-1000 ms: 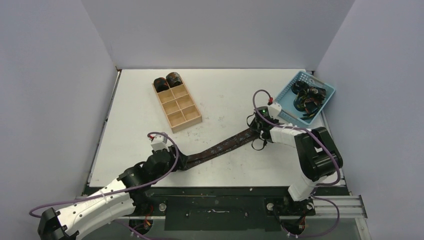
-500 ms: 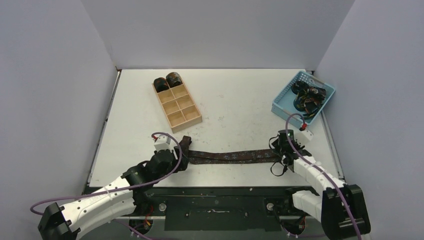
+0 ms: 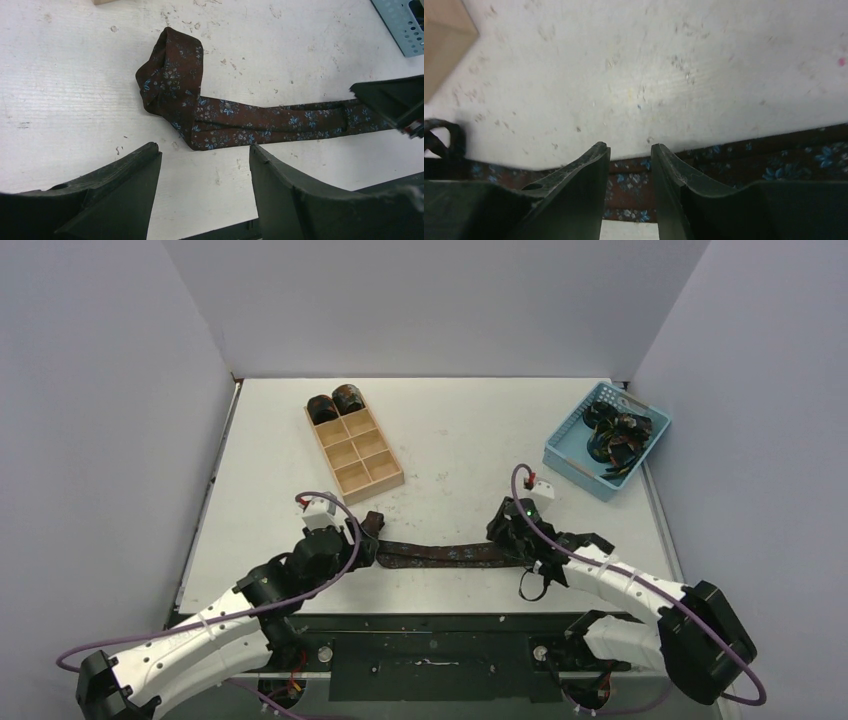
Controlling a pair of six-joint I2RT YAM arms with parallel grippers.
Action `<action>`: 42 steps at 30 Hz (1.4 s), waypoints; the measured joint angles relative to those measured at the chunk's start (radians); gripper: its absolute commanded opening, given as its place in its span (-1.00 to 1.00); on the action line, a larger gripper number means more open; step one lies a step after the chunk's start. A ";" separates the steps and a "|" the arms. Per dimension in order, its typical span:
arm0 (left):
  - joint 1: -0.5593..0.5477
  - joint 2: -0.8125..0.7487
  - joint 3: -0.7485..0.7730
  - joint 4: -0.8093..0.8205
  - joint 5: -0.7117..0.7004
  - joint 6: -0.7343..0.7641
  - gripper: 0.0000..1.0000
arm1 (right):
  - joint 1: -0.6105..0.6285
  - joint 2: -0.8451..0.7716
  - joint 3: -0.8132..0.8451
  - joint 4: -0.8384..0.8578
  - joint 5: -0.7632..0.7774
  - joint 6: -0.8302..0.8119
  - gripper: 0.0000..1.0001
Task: Roll the ties
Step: Flatten out the tie at the center of the board.
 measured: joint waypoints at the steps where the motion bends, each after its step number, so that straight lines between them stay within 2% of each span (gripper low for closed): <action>1: 0.000 0.002 0.000 0.000 0.002 -0.004 0.26 | 0.034 0.031 -0.012 0.011 -0.014 0.014 -0.27; 7: 0.000 -0.002 -0.011 0.003 0.013 -0.031 0.25 | 0.019 0.029 -0.132 0.018 -0.024 0.085 -0.23; 14: 0.001 -0.015 -0.059 0.011 0.024 -0.056 0.25 | -0.160 -0.047 -0.194 0.048 -0.054 0.089 -0.13; 20: 0.001 0.007 -0.082 0.063 0.030 -0.064 0.27 | -0.248 -0.029 -0.175 0.050 -0.068 0.065 -0.04; 25: 0.014 0.074 -0.108 0.116 0.024 -0.052 0.40 | -0.354 0.013 -0.127 0.043 -0.092 -0.029 0.02; 27: 0.021 0.114 -0.089 0.103 0.016 -0.038 0.49 | -0.321 0.010 -0.104 0.032 -0.091 -0.061 0.05; 29: 0.022 0.153 -0.044 0.094 0.006 -0.008 0.77 | -0.226 -0.001 -0.072 0.023 -0.069 -0.087 0.05; 31: 0.022 0.180 0.000 0.096 0.003 0.026 0.97 | -0.110 -0.007 -0.031 0.017 -0.047 -0.106 0.01; 35: 0.022 0.274 0.115 0.121 0.022 0.101 0.93 | 0.044 0.021 0.036 0.051 -0.039 -0.129 -0.09; 42: 0.003 0.588 0.329 0.171 0.071 0.216 0.97 | 0.108 0.079 -0.033 0.109 -0.046 -0.133 -0.13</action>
